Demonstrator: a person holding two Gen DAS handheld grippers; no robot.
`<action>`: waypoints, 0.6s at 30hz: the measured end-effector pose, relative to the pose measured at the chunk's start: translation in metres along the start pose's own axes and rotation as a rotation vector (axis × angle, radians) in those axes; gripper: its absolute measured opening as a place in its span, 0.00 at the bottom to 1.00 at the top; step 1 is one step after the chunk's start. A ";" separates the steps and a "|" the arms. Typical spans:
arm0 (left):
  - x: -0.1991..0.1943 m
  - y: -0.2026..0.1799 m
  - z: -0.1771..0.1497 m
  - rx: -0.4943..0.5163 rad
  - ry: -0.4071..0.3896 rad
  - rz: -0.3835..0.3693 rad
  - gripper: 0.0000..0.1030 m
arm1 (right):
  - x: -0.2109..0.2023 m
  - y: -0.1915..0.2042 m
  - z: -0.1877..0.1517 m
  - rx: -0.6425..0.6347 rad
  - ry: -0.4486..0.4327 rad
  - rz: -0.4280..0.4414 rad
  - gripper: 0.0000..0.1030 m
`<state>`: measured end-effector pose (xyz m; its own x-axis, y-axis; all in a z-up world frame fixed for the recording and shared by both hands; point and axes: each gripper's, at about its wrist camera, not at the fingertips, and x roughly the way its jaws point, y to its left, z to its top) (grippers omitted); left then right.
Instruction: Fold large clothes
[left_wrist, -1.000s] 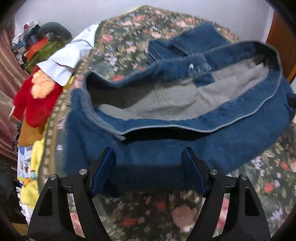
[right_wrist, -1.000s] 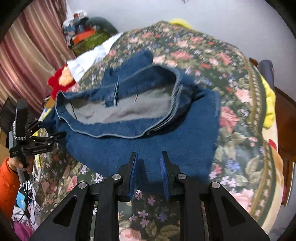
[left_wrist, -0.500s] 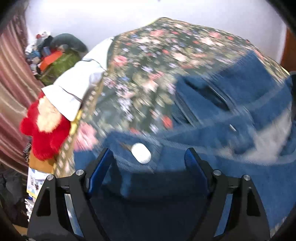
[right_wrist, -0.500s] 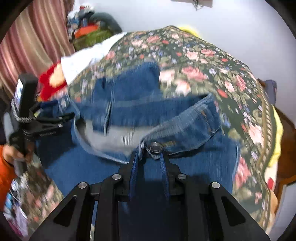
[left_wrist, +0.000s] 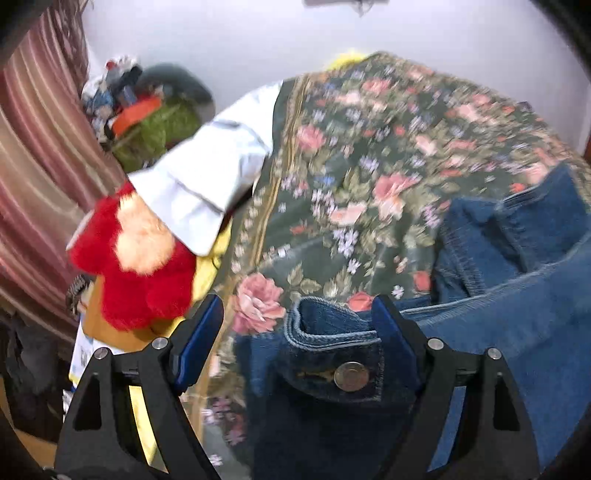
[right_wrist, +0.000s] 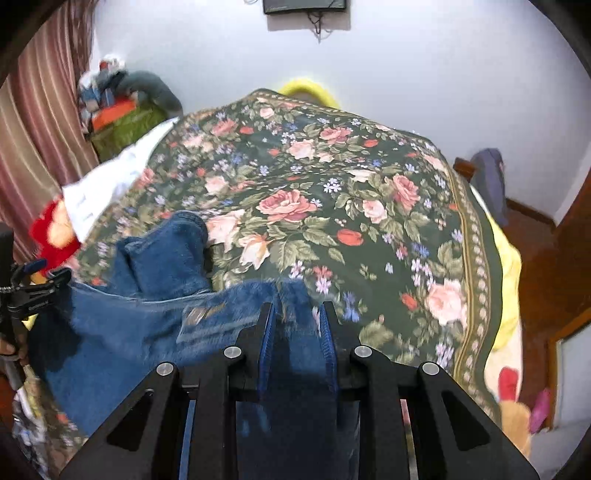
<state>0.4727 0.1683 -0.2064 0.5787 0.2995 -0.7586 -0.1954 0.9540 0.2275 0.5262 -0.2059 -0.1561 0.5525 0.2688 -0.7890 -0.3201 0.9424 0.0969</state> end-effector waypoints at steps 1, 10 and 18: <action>-0.011 0.001 0.000 0.015 -0.020 -0.005 0.81 | -0.005 0.001 -0.003 -0.001 0.003 0.019 0.19; -0.037 -0.016 -0.026 0.031 0.045 -0.177 0.81 | -0.024 0.056 -0.039 -0.212 0.065 0.052 0.19; 0.008 -0.062 -0.052 0.120 0.129 -0.089 0.81 | 0.015 0.100 -0.080 -0.348 0.189 -0.032 0.19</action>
<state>0.4477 0.1101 -0.2583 0.4813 0.2163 -0.8494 -0.0476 0.9741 0.2211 0.4412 -0.1233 -0.2070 0.4254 0.1681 -0.8892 -0.5642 0.8175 -0.1154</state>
